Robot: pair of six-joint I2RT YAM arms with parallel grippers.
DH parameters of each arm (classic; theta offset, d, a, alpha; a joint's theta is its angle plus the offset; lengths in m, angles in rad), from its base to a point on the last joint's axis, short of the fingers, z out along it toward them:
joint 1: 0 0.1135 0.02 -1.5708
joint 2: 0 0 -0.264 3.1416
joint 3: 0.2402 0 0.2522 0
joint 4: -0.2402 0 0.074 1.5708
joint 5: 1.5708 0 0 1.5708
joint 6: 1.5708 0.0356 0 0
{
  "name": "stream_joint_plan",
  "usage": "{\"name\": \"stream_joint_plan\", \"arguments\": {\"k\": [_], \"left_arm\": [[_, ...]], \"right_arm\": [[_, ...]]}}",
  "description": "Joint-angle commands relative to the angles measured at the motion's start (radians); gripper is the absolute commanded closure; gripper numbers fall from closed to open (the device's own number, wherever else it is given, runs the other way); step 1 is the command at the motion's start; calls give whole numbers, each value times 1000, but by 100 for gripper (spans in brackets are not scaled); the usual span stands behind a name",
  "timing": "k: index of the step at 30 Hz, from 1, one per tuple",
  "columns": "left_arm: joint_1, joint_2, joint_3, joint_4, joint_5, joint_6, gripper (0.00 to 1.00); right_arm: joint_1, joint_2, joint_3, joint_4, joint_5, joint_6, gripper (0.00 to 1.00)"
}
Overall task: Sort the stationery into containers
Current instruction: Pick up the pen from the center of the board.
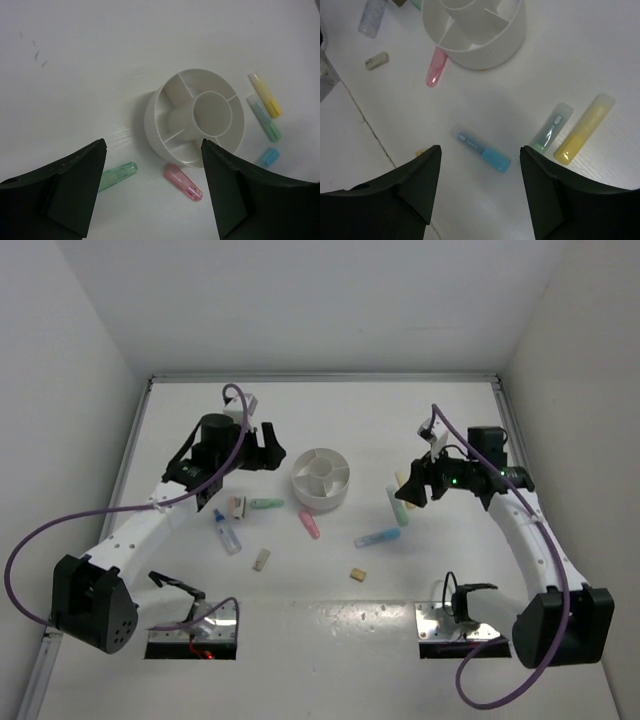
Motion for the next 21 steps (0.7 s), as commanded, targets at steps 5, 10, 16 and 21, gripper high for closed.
{"name": "stream_joint_plan", "arguments": {"k": [5, 10, 16, 21], "left_arm": [[-4, -21, 44, -51, -204, -42, 17], [-4, -21, 44, -51, -203, -51, 17], [-4, -21, 44, -51, -182, -51, 17], [-4, -21, 44, -51, -172, -51, 17]], "right_arm": [[68, 261, 85, 63, 360, 31, 75], [111, 438, 150, 103, 559, 66, 56], [141, 459, 142, 117, 715, 88, 44], [150, 552, 168, 119, 729, 100, 43]]}}
